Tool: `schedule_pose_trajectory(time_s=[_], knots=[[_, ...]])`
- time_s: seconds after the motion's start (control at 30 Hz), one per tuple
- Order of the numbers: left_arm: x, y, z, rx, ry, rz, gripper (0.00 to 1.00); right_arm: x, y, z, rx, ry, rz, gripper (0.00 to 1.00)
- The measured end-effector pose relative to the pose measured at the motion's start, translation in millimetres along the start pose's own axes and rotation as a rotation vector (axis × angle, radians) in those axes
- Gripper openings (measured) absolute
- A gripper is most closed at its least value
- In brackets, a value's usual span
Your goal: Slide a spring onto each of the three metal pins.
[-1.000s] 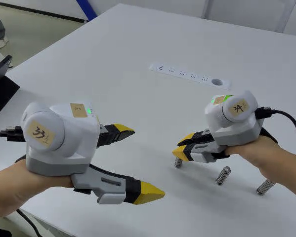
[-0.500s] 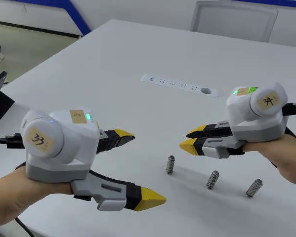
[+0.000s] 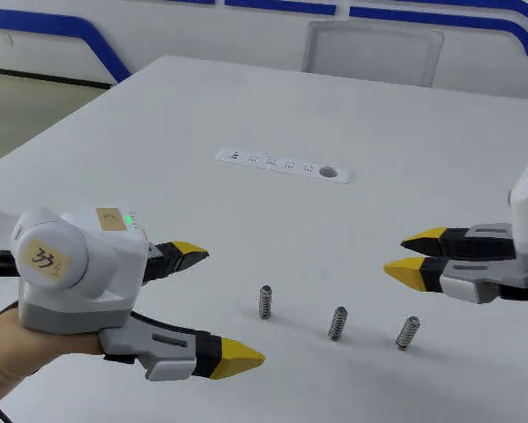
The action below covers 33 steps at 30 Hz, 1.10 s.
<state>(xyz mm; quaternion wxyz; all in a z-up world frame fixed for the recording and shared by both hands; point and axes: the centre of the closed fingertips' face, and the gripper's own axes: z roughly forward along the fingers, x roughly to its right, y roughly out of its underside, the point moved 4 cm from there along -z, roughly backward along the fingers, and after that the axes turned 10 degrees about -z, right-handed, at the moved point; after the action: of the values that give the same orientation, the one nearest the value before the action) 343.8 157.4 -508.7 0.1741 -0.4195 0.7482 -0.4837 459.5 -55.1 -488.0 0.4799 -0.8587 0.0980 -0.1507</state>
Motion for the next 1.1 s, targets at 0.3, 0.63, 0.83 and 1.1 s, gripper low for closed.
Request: schedule_pose_trajectory(time_s=[0.3,0.63,0.83,1.1], knots=[[-13.2,-9.6,2.9,0.015,-0.028,-0.004,0.90,1.5,24.2,-34.7,0.018,0.059,0.091,0.31],[-16.1,-14.5,1.0,0.039,-0.024,-0.037,0.92,-20.8,30.8,-42.7,0.032,0.031,0.056,0.43],[-12.6,-13.2,-0.1,0.038,-0.017,-0.042,0.93,-27.9,31.9,-43.9,0.033,0.007,0.046,0.50],[-10.5,-10.6,-1.9,0.020,-0.008,-0.037,0.95,-34.1,31.5,-45.4,0.027,-0.021,0.022,0.58]])
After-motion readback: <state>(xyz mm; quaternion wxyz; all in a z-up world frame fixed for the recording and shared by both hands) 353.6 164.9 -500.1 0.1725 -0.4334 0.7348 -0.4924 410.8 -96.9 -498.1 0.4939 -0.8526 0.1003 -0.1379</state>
